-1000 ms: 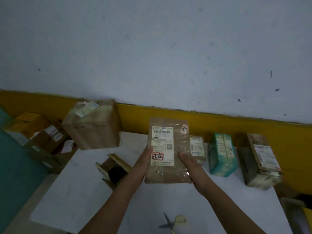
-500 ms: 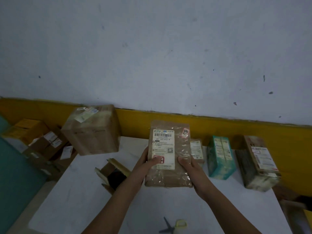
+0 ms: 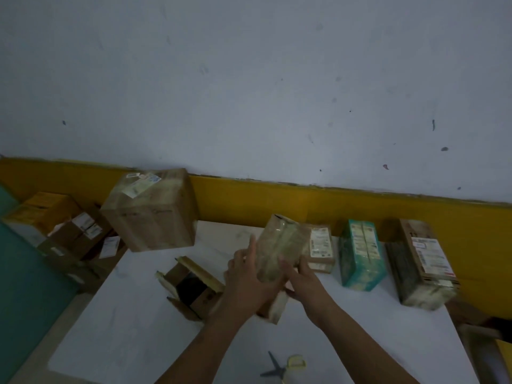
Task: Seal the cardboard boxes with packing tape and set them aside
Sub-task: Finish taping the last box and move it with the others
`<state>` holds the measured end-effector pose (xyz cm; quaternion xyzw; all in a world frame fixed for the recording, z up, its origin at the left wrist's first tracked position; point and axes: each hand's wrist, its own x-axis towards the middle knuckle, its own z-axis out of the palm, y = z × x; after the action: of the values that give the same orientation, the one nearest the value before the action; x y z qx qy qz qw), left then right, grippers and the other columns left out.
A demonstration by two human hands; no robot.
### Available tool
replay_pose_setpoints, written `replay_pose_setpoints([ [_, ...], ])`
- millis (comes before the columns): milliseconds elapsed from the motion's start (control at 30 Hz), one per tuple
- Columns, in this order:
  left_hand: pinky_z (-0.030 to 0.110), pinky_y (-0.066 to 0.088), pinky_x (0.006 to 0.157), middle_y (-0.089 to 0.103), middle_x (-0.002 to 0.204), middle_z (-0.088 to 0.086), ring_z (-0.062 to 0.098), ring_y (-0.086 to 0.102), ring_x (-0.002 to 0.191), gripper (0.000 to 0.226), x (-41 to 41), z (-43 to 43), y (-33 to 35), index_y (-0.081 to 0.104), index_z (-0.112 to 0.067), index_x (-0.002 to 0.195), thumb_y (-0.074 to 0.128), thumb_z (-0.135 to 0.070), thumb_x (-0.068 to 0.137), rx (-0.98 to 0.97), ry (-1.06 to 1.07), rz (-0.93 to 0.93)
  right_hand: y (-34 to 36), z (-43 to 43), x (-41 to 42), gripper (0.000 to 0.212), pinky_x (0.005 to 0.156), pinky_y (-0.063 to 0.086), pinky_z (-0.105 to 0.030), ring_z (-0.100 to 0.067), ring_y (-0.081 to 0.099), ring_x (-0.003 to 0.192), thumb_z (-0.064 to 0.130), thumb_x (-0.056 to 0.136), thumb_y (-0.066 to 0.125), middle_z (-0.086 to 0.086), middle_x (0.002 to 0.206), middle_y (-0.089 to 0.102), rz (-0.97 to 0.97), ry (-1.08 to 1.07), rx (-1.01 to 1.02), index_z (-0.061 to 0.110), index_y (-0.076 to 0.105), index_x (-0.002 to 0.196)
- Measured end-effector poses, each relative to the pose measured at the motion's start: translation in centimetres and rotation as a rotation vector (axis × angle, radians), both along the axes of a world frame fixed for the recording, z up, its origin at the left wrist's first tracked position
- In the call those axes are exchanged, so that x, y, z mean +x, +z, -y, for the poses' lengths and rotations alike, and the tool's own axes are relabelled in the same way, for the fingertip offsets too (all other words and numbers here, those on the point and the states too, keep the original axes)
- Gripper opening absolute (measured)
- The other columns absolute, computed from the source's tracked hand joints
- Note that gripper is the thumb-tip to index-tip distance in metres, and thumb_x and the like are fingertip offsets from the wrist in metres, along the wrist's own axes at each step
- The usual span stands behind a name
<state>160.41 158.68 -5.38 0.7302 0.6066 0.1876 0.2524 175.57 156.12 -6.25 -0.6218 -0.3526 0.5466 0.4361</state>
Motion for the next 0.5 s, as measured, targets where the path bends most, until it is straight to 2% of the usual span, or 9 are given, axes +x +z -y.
replay_pose_setpoints([
  [67, 0.028, 0.049, 0.089, 0.039, 0.127, 0.002, 0.012, 0.05, 0.108, 0.092, -0.3, -0.2, -1.2, 0.02, -0.028, 0.152, 0.059, -0.069, 0.079, -0.162, 0.019, 0.237, -1.0, 0.2, 0.2, 0.062, 0.096, 0.053, -0.043, -0.017, 0.063, 0.108, 0.049, 0.089, 0.063, 0.003, 0.127, 0.061, 0.006, -0.055, 0.012, 0.034, 0.037, 0.143],
  [133, 0.018, 0.051, 0.077, 0.048, 0.119, 0.006, 0.005, 0.058, 0.093, 0.054, -1.6, -0.5, -3.3, 0.052, -0.027, 0.131, 0.062, -0.056, 0.086, -0.227, 0.061, 0.342, -1.7, 0.7, 0.0, 0.045, 0.094, 0.054, -0.041, -0.015, 0.064, 0.107, 0.041, 0.094, 0.06, 0.005, 0.122, 0.064, 0.029, -0.032, 0.02, 0.034, 0.046, 0.136],
  [233, 0.029, 0.057, 0.076, 0.067, 0.1, -0.002, 0.005, 0.066, 0.083, 0.03, -3.5, 0.3, -7.1, 0.065, -0.036, 0.112, 0.057, -0.053, 0.089, -0.226, 0.107, 0.355, -4.3, 1.6, -1.4, 0.052, 0.097, 0.053, -0.043, -0.017, 0.062, 0.111, 0.046, 0.093, 0.059, 0.001, 0.128, 0.062, 0.019, 0.061, -0.041, 0.027, 0.047, 0.14],
  [267, 0.03, 0.056, 0.07, 0.07, 0.087, -0.004, 0.006, 0.067, 0.076, 0.021, -3.9, 1.0, -7.6, 0.068, -0.034, 0.103, 0.055, -0.046, 0.092, -0.229, 0.126, 0.358, -5.2, 1.9, -2.1, 0.053, 0.097, 0.053, -0.042, -0.018, 0.062, 0.11, 0.047, 0.093, 0.059, 0.0, 0.127, 0.062, 0.026, 0.084, -0.093, 0.024, 0.048, 0.14],
  [333, 0.028, 0.048, 0.059, 0.068, 0.071, -0.002, 0.009, 0.063, 0.065, 0.022, -4.6, 2.1, -8.8, 0.068, -0.024, 0.083, 0.053, -0.033, 0.096, -0.203, 0.179, 0.377, -7.0, 2.6, -3.5, 0.043, 0.093, 0.055, -0.04, -0.019, 0.063, 0.105, 0.037, 0.095, 0.058, -0.004, 0.123, 0.063, 0.023, 0.113, -0.165, 0.018, 0.052, 0.133],
  [400, 0.021, 0.045, 0.059, 0.069, 0.078, 0.001, 0.015, 0.064, 0.072, 0.026, -5.5, 3.2, -9.8, 0.068, -0.015, 0.086, 0.052, -0.03, 0.099, -0.232, 0.209, 0.38, -8.3, 3.1, -4.4, 0.024, 0.091, 0.056, -0.042, -0.026, 0.063, 0.104, 0.026, 0.098, 0.057, -0.01, 0.119, 0.063, 0.023, 0.137, -0.22, 0.019, 0.053, 0.12],
  [467, 0.007, 0.042, 0.06, 0.068, 0.096, -0.003, 0.013, 0.063, 0.084, 0.024, -6.6, 3.8, -10.7, 0.067, -0.014, 0.101, 0.051, -0.031, 0.1, -0.272, 0.216, 0.317, -9.4, 3.4, -5.3, 0.021, 0.089, 0.055, -0.044, -0.029, 0.062, 0.107, 0.023, 0.098, 0.057, -0.006, 0.112, 0.063, 0.011, 0.169, -0.259, 0.023, 0.051, 0.118],
  [500, 0.004, 0.041, 0.062, 0.065, 0.1, -0.007, 0.01, 0.06, 0.088, 0.021, -7.2, 4.0, -11.1, 0.066, -0.017, 0.107, 0.051, -0.03, 0.1, -0.308, 0.216, 0.304, -10.1, 3.4, -5.6, 0.021, 0.084, 0.057, -0.04, -0.026, 0.063, 0.104, 0.023, 0.098, 0.057, -0.004, 0.11, 0.063, -0.009, 0.172, -0.292, 0.022, 0.052, 0.118],
])
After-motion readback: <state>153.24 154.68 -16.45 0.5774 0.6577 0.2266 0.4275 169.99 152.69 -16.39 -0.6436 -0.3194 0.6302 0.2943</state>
